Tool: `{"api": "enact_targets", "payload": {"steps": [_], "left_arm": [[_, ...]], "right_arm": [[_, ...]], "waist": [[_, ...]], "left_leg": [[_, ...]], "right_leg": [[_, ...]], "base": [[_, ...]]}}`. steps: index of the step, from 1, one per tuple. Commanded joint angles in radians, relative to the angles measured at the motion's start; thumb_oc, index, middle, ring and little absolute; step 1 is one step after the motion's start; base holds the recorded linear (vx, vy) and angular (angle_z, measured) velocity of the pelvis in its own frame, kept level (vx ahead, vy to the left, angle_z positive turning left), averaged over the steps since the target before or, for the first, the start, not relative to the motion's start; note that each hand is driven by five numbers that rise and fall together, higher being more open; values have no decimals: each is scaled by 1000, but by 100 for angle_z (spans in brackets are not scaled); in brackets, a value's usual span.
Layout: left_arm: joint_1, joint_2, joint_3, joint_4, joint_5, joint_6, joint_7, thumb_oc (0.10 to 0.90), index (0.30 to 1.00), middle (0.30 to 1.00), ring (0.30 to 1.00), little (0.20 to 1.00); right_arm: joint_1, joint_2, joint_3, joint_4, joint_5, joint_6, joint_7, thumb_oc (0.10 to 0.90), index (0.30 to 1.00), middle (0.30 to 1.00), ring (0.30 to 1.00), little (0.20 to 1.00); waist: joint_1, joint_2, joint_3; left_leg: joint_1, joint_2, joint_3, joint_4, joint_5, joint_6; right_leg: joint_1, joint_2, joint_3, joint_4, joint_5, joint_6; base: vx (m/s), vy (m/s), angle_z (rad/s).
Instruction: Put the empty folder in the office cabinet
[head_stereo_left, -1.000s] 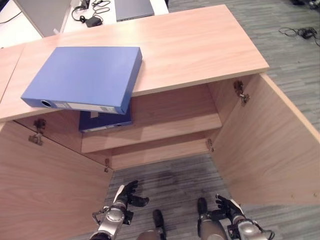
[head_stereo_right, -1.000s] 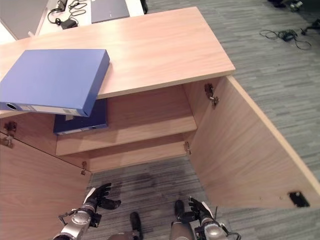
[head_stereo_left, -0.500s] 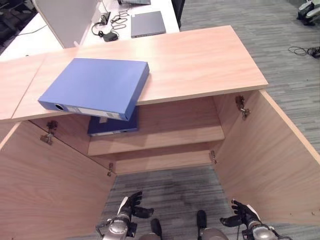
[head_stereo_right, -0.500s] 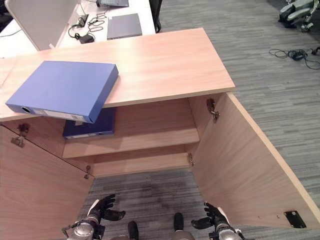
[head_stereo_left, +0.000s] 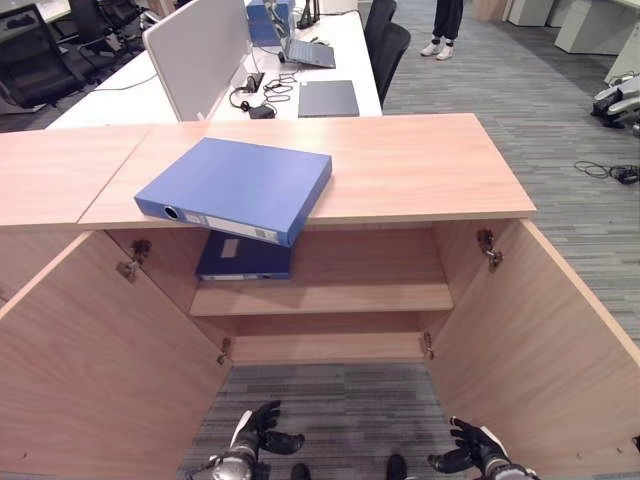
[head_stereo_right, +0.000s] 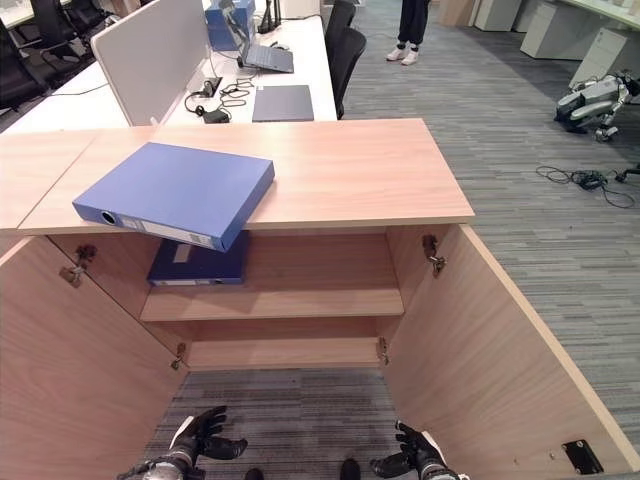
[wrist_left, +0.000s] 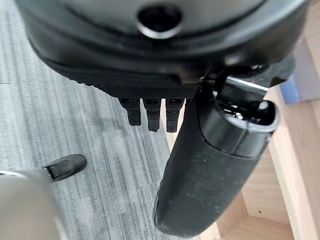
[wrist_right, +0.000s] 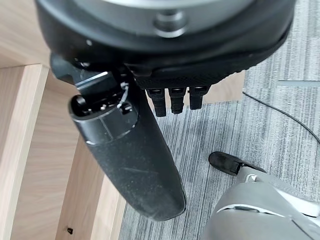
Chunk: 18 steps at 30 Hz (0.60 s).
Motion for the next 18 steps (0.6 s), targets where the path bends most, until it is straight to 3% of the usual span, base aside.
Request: {"api": "enact_targets", "payload": {"steps": [1,9,14,18], "left_arm": [[-90,53,18,-36,-26,-41,13,800,900,900,900,900],[-37,64,78,-211,-21,-49,88,800,900,900,900,900],[44,0,188,-463,-101,-74,234,800,900,900,900,900],[109,-1,251,-686,-27,-65,276,800,900,900,900,900]], "right_arm": [[-68,-9,8,-9,-13,-34,0,800,900,900,900,900],[-63,-9,-17,-23,-5,-39,-18,800,900,900,900,900],[-42,-11,-41,-83,-24,-47,-61,800,900,900,900,900],[-10,-33,-53,-133,-42,-42,-51,800,900,900,900,900]], "waist": [[22,-46,16],[46,-53,16],[70,-66,21],[80,-69,25]], "left_leg": [[72,-70,15,16,-104,-2],[77,-69,-2,16,-105,-5],[63,-65,-32,9,-98,-5],[61,-62,-45,6,-98,-4]], "right_leg": [[38,-63,69,59,-138,62],[70,-67,51,24,-132,67],[70,-68,36,22,-133,67],[73,-62,31,24,-139,64]], "base": [[54,-33,2],[31,-38,9],[-5,-55,16],[-14,-33,15]]}}
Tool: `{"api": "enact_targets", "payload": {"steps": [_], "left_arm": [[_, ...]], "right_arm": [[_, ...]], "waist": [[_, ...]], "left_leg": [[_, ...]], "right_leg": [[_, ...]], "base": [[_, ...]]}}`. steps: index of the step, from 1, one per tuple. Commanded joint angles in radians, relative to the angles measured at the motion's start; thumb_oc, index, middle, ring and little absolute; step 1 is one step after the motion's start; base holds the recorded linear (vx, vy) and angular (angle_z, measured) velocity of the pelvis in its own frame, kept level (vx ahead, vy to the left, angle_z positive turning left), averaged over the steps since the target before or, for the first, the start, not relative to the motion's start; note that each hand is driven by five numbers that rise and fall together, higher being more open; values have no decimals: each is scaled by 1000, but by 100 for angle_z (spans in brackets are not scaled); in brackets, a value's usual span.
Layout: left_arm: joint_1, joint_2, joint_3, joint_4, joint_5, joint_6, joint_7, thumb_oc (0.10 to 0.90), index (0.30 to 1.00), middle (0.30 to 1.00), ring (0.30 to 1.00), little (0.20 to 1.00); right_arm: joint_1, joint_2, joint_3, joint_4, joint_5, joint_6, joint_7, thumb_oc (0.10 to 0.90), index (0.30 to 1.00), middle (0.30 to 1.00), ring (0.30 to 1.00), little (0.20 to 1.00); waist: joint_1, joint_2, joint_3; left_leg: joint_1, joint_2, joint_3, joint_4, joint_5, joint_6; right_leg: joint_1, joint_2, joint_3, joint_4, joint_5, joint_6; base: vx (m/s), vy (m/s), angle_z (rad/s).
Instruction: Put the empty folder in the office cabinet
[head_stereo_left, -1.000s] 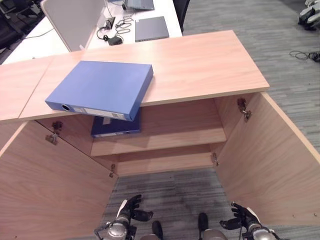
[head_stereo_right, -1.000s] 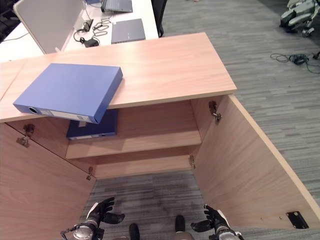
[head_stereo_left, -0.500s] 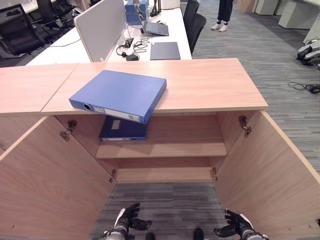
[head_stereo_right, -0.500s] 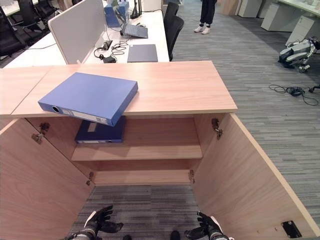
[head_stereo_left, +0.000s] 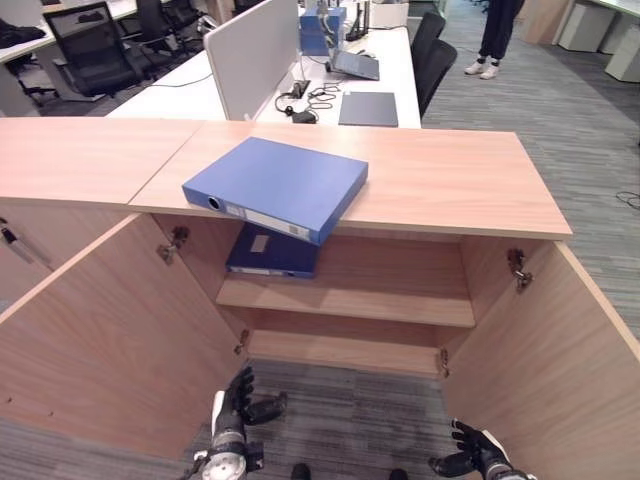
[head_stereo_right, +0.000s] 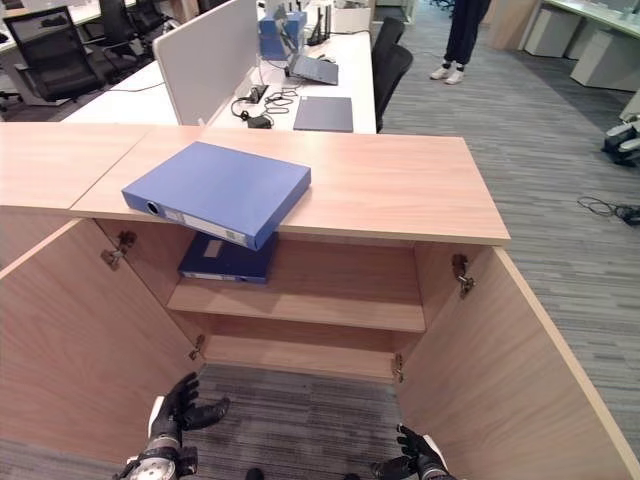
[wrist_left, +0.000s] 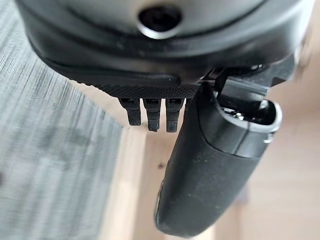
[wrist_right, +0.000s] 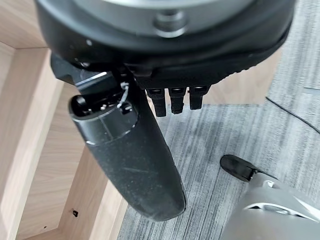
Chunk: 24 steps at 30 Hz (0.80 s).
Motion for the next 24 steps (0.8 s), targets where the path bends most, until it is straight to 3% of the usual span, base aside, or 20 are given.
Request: {"api": "enact_targets", "payload": {"steps": [1,6,11,15,24], "left_arm": [[-73,88,77,-197,118,-78,75,800,900,900,900,900],[-121,214,170,-321,415,-68,245,800,900,900,900,900],[-146,401,262,-378,730,10,347,800,900,900,900,900],[-186,494,300,-447,833,17,341,800,900,900,900,900],[-311,758,251,-476,926,-16,267,800,900,900,900,900]], "right_arm": [[-68,-33,-33,-31,-35,-51,-17,800,900,900,900,900],[-81,-34,-16,10,-28,-72,-21,800,900,900,900,900],[-107,-37,-2,37,-19,-91,-15,800,900,900,900,900],[-100,-47,12,20,-21,-96,2,800,900,900,900,900],[-73,-77,21,18,-20,-98,34,800,900,900,900,900]], "waist": [[16,-61,35],[43,-65,39],[55,-59,39],[48,-49,33],[10,-23,22]], "left_leg": [[80,-63,23,5,-114,-10],[83,-54,23,3,-117,-20],[88,-52,30,1,-117,-32],[94,-51,33,-1,-118,-35],[95,-56,25,-2,-121,-37]], "right_leg": [[49,-67,99,24,-128,68],[54,-60,76,24,-132,68],[63,-62,65,22,-133,75],[66,-61,63,24,-137,78],[56,-62,73,42,-148,83]], "base": [[35,-38,11],[-3,-38,8],[24,1,4],[21,-1,1],[23,0,3]]}}
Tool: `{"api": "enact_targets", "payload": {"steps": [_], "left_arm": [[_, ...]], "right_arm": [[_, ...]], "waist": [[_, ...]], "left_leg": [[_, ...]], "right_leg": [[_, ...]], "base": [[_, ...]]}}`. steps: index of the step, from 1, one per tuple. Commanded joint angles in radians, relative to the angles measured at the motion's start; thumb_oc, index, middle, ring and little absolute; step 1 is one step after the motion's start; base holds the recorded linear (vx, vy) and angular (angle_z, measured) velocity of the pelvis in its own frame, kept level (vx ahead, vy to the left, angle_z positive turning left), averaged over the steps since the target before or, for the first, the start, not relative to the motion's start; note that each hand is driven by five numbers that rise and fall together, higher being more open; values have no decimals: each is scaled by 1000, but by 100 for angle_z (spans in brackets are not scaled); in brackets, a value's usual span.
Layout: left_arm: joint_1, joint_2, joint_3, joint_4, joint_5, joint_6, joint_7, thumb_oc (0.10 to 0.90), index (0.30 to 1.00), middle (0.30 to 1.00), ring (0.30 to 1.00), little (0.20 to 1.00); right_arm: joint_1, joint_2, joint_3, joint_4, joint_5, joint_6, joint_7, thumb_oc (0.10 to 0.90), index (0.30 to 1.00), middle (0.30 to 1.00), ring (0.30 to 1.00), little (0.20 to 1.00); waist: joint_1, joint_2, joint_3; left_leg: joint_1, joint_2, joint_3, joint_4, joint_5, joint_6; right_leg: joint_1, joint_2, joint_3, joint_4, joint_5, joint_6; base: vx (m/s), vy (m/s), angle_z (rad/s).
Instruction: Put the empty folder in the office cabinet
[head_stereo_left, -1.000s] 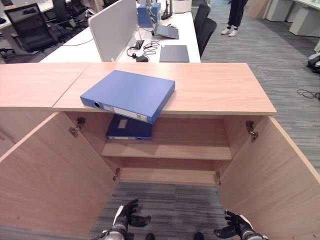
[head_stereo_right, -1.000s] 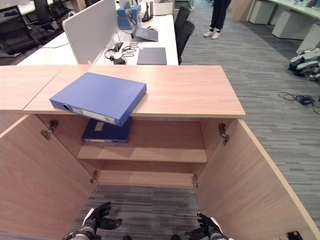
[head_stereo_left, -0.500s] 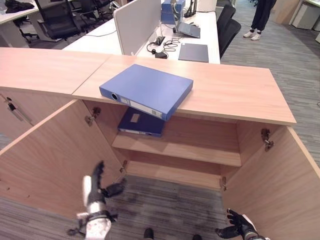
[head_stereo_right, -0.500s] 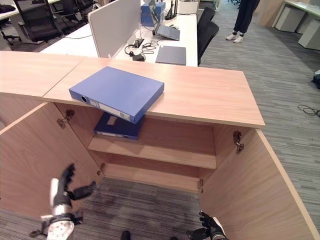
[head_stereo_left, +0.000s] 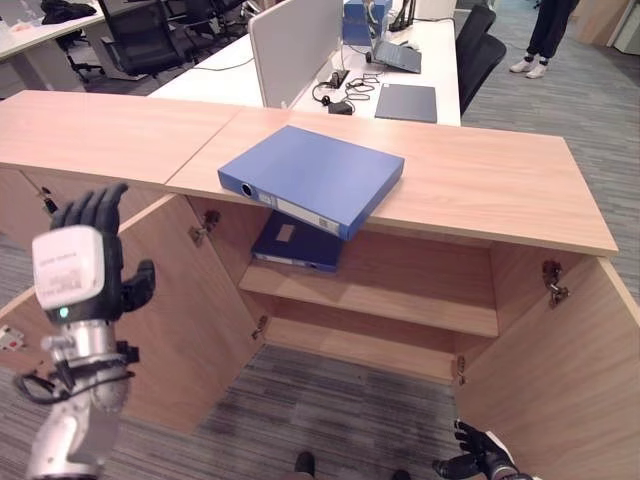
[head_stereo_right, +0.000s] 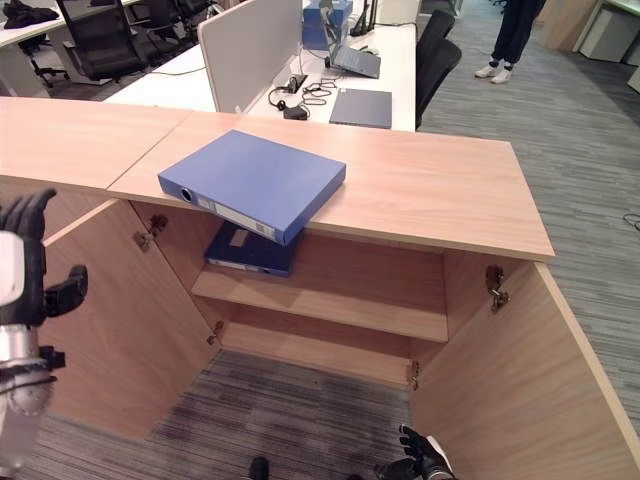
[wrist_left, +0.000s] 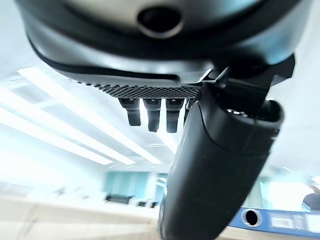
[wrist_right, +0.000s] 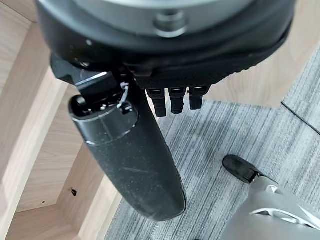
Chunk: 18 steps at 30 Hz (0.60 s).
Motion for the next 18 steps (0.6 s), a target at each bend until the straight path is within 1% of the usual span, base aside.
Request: {"api": "enact_targets", "payload": {"steps": [1,3,4,6,7,8,9,10,11,13,15,16,17,18], "left_arm": [[-166,115,18,-59,47,-33,12,800,900,900,900,900],[-193,142,2,-50,59,-20,9,800,900,900,900,900],[-220,155,-24,-41,62,-19,3,800,900,900,900,900],[-246,182,-44,-40,73,-25,-12,800,900,900,900,900],[-274,204,-75,-41,77,-37,-23,800,900,900,900,900],[-279,205,-79,-39,77,-37,-23,800,900,900,900,900],[-296,223,-95,-37,83,-43,-29,800,900,900,900,900],[-325,237,-124,-27,89,-46,-32,800,900,900,900,900],[-328,238,-127,-25,89,-45,-31,800,900,900,900,900],[-384,225,-195,-10,80,-50,-57,800,900,900,900,900],[-413,203,-229,-1,62,-56,-66,800,900,900,900,900],[-454,191,-267,20,49,-56,-73,800,900,900,900,900],[-507,174,-325,53,43,-56,-85,800,900,900,900,900],[-515,169,-336,62,41,-55,-88,800,900,900,900,900]], "right_arm": [[-83,-52,21,-27,-21,-56,3,800,900,900,900,900],[-83,-56,28,-18,-26,-56,-1,800,900,900,900,900],[-82,-57,28,-11,-27,-57,-4,800,900,900,900,900],[-81,-62,28,-8,-27,-57,-3,800,900,900,900,900],[-80,-64,27,-7,-25,-58,-3,800,900,900,900,900],[-80,-63,25,-7,-25,-58,-3,800,900,900,900,900],[-81,-66,28,-6,-25,-59,-2,800,900,900,900,900],[-81,-64,29,-5,-24,-60,-2,800,900,900,900,900],[-81,-64,27,-5,-24,-60,-2,800,900,900,900,900],[-79,-60,28,4,-26,-57,-9,800,900,900,900,900],[-80,-58,26,13,-29,-52,-11,800,900,900,900,900],[-81,-58,28,17,-29,-50,-12,800,900,900,900,900],[-82,-57,31,16,-28,-49,-12,800,900,900,900,900],[-83,-56,30,17,-27,-49,-13,800,900,900,900,900]], "waist": [[-32,-39,5],[-42,-35,2],[-46,-32,0],[-53,-29,-5],[-61,-27,-10],[-59,-28,-10],[-66,-25,-12],[-68,-24,-14],[-67,-24,-14],[-81,-21,-17],[-86,-20,-18],[-92,-19,-18],[-104,-18,-18],[-106,-18,-19]], "left_leg": [[104,-45,52,-2,-126,-33],[105,-44,54,-2,-127,-32],[105,-45,53,-2,-128,-32],[108,-46,54,-2,-130,-32],[110,-47,56,-2,-132,-32],[110,-47,56,-2,-132,-32],[111,-48,59,-2,-133,-32],[114,-49,60,-2,-134,-32],[114,-49,60,-2,-134,-32],[118,-50,66,-2,-137,-30],[118,-51,67,-2,-138,-29],[119,-52,70,-2,-139,-28],[123,-52,73,-2,-141,-26],[124,-52,73,-2,-142,-26]], "right_leg": [[45,-51,101,45,-144,74],[43,-51,101,49,-146,74],[42,-51,101,50,-146,73],[42,-51,103,49,-147,74],[45,-51,105,44,-146,75],[45,-51,105,44,-145,75],[46,-51,106,42,-145,75],[48,-52,108,40,-144,76],[48,-52,108,40,-143,76],[48,-52,112,41,-144,78],[45,-52,115,47,-146,77],[43,-51,117,51,-148,76],[42,-51,121,59,-151,76],[42,-51,122,61,-152,76]], "base": [[0,0,0],[0,0,0],[0,0,0],[20,5,0],[33,7,-2],[37,8,-2],[26,11,-3],[0,0,0],[0,0,0],[0,0,0],[7,10,-4],[-2,29,-10],[-3,31,-8],[-5,25,-5]]}}
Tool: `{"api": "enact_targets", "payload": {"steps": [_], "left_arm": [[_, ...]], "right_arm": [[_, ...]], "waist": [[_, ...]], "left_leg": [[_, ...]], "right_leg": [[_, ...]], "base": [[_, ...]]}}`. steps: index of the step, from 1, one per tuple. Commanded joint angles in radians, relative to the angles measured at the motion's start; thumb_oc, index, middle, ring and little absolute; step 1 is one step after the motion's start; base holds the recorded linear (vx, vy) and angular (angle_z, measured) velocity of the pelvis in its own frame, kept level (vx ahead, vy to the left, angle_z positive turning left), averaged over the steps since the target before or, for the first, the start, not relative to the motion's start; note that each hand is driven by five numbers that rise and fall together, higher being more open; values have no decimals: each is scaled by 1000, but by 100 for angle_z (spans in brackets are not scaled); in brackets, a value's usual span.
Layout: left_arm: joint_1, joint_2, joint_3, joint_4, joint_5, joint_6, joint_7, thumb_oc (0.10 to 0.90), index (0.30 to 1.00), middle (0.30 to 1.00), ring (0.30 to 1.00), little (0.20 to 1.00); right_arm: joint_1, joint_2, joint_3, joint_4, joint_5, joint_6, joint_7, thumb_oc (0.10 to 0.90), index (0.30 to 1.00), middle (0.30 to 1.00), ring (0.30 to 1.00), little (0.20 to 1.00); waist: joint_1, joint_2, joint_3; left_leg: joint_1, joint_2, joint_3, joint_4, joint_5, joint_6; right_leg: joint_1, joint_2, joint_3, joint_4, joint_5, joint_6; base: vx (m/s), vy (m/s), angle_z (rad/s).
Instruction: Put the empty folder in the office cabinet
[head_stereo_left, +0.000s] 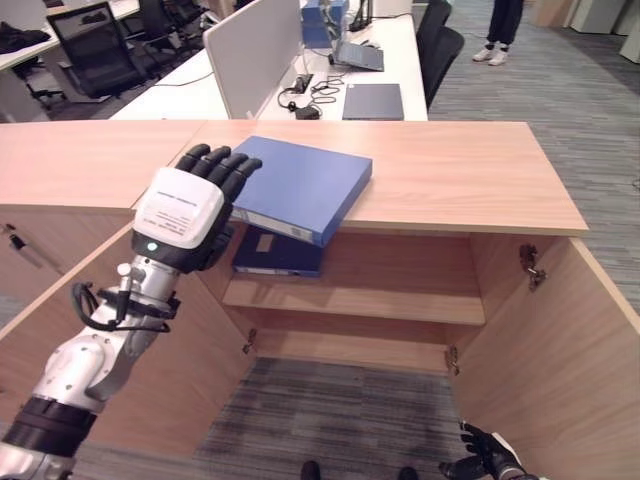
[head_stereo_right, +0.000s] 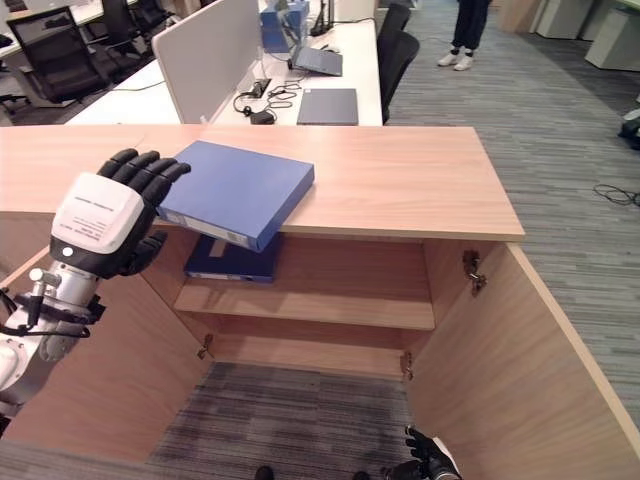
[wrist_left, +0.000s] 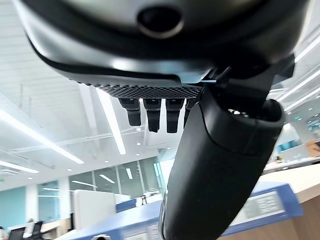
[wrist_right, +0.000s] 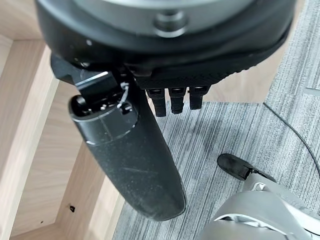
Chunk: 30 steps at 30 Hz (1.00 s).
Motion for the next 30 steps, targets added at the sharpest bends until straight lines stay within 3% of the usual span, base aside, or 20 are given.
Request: {"api": "enact_targets", "payload": {"steps": [1,9,30], "left_arm": [[-172,28,63,26,-46,24,18,800,900,900,900,900],[-251,3,-32,112,-36,38,-18,800,900,900,900,900],[-376,-33,-156,245,-37,57,-45,800,900,900,900,900]], "right_arm": [[-75,-36,25,-6,-26,-39,-17,800,900,900,900,900],[-69,-40,10,2,-30,-34,-25,800,900,900,900,900],[-63,-45,13,-7,-29,-34,-31,800,900,900,900,900]], "waist": [[-8,-35,-17],[-28,-38,-19],[-59,-39,-21]], "left_leg": [[97,-35,67,-2,-135,-22],[108,-36,81,-2,-144,-20],[122,-37,103,-2,-151,-16]], "right_leg": [[23,-40,107,63,-150,72],[20,-38,121,65,-151,73],[21,-35,144,61,-148,76]], "base": [[0,0,0],[7,6,-4],[2,2,-2]]}}
